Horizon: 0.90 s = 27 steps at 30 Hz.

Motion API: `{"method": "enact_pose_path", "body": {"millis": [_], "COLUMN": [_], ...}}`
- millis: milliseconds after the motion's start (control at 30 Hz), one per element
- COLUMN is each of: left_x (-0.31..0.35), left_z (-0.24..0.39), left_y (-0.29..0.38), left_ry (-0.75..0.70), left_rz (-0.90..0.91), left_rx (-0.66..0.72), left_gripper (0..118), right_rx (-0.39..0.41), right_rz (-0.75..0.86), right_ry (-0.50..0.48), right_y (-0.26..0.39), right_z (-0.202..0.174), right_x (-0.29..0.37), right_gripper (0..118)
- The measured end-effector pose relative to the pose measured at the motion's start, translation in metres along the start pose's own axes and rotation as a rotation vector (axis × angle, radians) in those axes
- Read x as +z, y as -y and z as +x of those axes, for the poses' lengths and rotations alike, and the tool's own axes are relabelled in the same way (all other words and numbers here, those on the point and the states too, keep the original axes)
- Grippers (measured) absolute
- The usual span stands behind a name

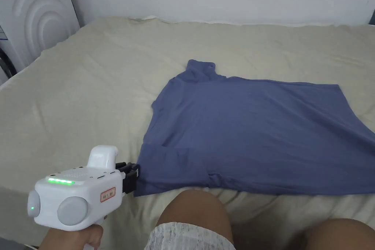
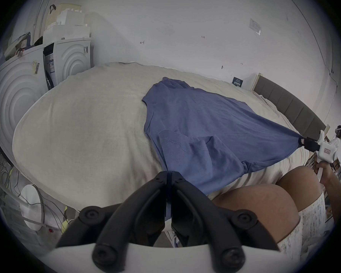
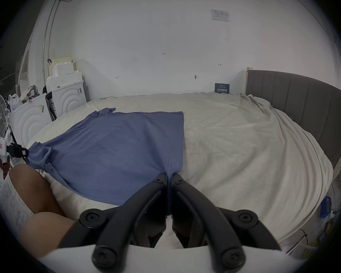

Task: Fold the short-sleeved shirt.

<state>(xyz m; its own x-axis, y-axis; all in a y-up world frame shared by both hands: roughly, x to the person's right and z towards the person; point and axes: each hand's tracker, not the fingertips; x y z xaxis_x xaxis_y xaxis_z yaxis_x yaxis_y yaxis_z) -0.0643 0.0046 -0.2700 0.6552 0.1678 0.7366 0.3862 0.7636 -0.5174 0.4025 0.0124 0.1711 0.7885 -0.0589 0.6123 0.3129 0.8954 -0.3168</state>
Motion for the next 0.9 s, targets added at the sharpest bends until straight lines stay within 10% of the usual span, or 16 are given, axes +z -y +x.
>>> {"method": "enact_pose_path", "body": {"millis": [900], "left_x": [-0.087], "left_z": [-0.01], "left_y": [-0.135], "left_ry": [0.022], "left_rz": [0.057], "left_rx": [0.103], "left_gripper": [4], "right_rx": [-0.1], "right_rz": [-0.019], "right_ry": [-0.002], "right_y": [-0.083], "right_z": [0.023], "right_x": [-0.119], "right_gripper": [3]}}
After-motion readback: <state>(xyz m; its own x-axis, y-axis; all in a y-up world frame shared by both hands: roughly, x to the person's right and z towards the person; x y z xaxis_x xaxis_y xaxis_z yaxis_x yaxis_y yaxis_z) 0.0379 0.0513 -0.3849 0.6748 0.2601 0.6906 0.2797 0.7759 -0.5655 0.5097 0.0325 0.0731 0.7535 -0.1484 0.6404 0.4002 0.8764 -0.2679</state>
